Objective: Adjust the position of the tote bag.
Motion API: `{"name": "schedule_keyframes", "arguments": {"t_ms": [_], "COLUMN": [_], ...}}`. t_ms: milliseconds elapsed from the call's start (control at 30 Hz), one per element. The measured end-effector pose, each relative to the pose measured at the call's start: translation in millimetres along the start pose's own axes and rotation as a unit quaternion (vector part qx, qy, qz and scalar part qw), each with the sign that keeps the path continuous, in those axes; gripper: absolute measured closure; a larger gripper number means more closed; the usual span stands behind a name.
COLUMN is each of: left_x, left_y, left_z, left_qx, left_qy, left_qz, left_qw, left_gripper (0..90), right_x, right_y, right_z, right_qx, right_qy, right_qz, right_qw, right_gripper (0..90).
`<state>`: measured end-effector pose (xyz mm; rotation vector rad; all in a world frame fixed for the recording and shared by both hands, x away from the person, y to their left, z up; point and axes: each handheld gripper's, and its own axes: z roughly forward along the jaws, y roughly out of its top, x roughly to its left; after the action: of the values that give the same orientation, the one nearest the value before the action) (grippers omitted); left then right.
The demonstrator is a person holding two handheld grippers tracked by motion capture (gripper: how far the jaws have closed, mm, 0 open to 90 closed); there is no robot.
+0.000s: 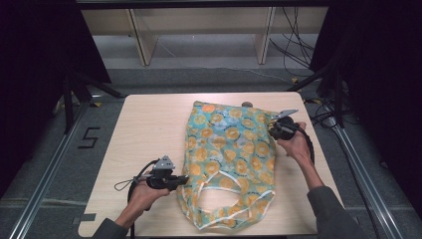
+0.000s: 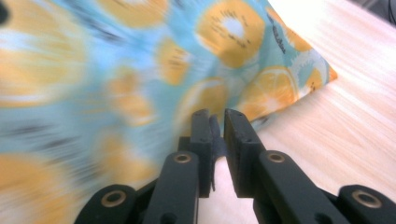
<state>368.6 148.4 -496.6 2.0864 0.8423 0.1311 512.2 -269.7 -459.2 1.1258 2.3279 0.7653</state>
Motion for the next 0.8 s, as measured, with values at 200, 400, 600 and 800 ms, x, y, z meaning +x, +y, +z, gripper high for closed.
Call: {"name": "schedule_keyframes", "arguments": {"t_ms": [200,400,600,800], "left_x": [-26.6,-35.7,-39.4,-71.9], "left_y": [1.6,-1.3,4.9,22.0], "left_z": [3.8,-9.1,-34.2,-47.0], "left_qx": [-0.001,-0.009,-0.055,-0.073], "left_qy": [-0.01,-0.008,0.018,-0.014], "left_qz": [0.021,0.031,0.018,0.031], "left_qw": [0.9997,0.9994,0.9982,0.9968], "left_gripper": [89.5,86.3,62.1,47.3], "right_x": [39.8,74.2,96.3,107.1], "right_y": [-26.5,-42.2,-46.9,-54.6], "right_z": [-54.5,-90.6,-98.7,-99.4], "right_qx": [-0.051,-0.081,-0.076,-0.057], "right_qy": [0.076,0.142,0.162,0.175], "right_qz": [-0.004,-0.021,-0.027,-0.028], "right_qw": [0.9958,0.9863,0.9834,0.9825], "right_gripper": [77.1,61.0,51.0,50.5]}}
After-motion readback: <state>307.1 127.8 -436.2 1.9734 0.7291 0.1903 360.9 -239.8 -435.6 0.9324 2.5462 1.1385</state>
